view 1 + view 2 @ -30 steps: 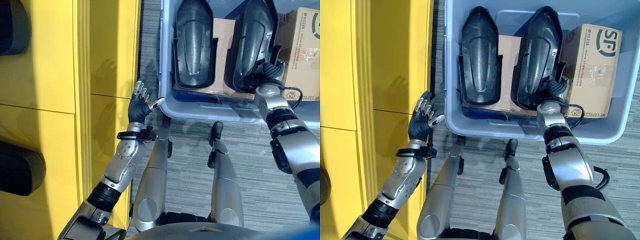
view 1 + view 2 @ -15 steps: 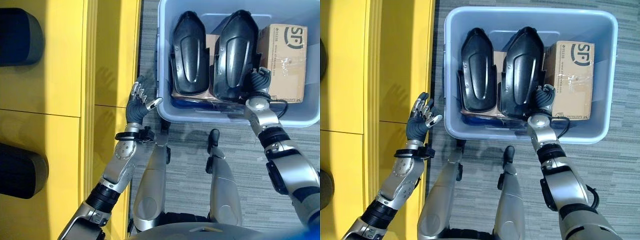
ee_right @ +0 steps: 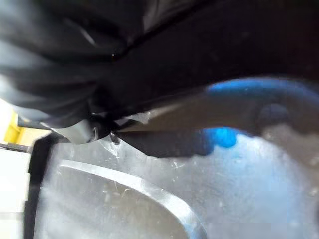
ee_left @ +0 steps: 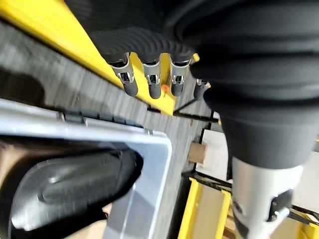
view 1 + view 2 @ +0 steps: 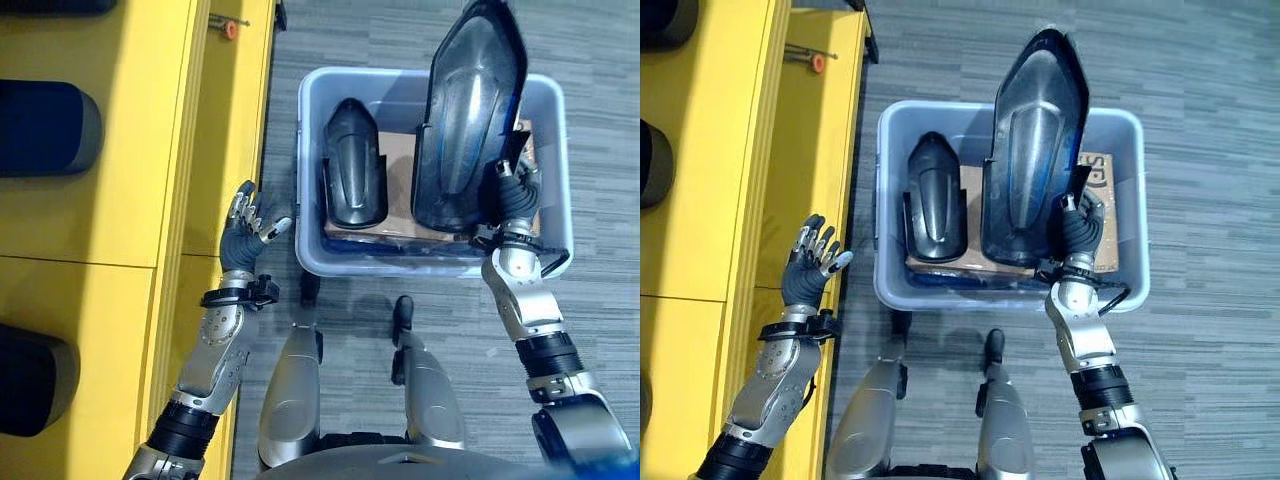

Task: Move parts from the plastic box to the shelf.

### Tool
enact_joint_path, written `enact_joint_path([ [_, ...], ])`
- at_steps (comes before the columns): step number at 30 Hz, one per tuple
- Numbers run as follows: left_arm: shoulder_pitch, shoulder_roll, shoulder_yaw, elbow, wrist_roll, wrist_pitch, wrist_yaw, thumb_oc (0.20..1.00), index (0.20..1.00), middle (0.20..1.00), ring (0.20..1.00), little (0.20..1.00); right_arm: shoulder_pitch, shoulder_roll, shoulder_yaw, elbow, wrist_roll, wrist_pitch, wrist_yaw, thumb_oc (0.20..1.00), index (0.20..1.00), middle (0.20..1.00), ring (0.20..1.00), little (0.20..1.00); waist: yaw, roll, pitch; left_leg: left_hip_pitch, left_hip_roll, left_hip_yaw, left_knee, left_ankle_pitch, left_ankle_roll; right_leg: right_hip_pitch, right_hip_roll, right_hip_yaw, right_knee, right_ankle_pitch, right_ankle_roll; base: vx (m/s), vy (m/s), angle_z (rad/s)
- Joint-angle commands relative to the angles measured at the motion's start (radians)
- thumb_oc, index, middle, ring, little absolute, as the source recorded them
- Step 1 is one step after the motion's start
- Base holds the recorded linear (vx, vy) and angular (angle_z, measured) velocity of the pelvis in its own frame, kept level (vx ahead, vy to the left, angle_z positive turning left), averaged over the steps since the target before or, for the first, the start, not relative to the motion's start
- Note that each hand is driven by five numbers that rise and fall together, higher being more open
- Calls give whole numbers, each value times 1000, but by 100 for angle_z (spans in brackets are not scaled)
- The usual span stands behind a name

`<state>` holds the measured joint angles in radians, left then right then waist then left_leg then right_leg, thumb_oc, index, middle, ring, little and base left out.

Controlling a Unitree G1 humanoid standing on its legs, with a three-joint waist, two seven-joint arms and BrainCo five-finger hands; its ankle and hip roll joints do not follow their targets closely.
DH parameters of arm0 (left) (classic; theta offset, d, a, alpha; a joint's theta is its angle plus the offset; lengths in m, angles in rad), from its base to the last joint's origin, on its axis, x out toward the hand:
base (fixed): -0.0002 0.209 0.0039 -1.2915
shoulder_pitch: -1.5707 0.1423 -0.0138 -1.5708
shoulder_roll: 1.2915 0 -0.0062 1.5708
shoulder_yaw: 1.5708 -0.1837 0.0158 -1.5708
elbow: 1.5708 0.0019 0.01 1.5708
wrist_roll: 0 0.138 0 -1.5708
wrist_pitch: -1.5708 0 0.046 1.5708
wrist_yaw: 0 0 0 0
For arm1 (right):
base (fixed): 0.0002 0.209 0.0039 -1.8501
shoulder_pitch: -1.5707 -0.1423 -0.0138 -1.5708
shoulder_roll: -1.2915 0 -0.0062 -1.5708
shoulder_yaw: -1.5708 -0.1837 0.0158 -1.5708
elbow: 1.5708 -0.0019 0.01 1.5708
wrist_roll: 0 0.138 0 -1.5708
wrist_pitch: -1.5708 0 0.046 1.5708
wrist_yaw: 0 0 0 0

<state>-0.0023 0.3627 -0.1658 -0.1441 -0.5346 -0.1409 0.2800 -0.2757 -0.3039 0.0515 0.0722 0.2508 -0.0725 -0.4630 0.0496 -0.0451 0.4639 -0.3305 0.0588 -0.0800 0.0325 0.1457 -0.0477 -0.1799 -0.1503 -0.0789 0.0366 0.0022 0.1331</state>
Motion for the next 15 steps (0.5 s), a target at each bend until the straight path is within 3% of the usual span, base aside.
enact_joint_path([
  [1,66,14,48,-35,33,-15,-46,1000,1000,1000,1000,1000,68,-17,-42,-53,0,-91,112,200,200,200,200,200,-4,-1,-141,48,51,-54,28,-97,-20,-18,10,-37,48,-55,-19,90,-77,12],
  [6,121,11,111,-34,41,-3,-54,1000,1000,1000,1000,1000,137,-9,-29,-117,51,-84,194,200,200,200,200,200,-5,2,-174,113,64,-69,27,-109,-24,22,24,-38,117,-114,-29,52,-53,8],
  [10,200,-12,186,-29,45,10,-62,1000,1000,1000,1000,1000,134,-23,3,-161,130,-71,272,200,200,200,200,200,26,9,-207,183,93,-96,24,-107,-29,56,47,-54,224,-190,-55,49,-131,6],
  [15,246,-50,221,-17,20,15,-49,1000,1000,1000,1000,1000,53,-33,76,-177,230,-72,311,200,200,200,200,200,89,7,-200,206,130,-161,-14,-39,-42,57,86,-97,299,-251,-98,-43,-206,28],
])
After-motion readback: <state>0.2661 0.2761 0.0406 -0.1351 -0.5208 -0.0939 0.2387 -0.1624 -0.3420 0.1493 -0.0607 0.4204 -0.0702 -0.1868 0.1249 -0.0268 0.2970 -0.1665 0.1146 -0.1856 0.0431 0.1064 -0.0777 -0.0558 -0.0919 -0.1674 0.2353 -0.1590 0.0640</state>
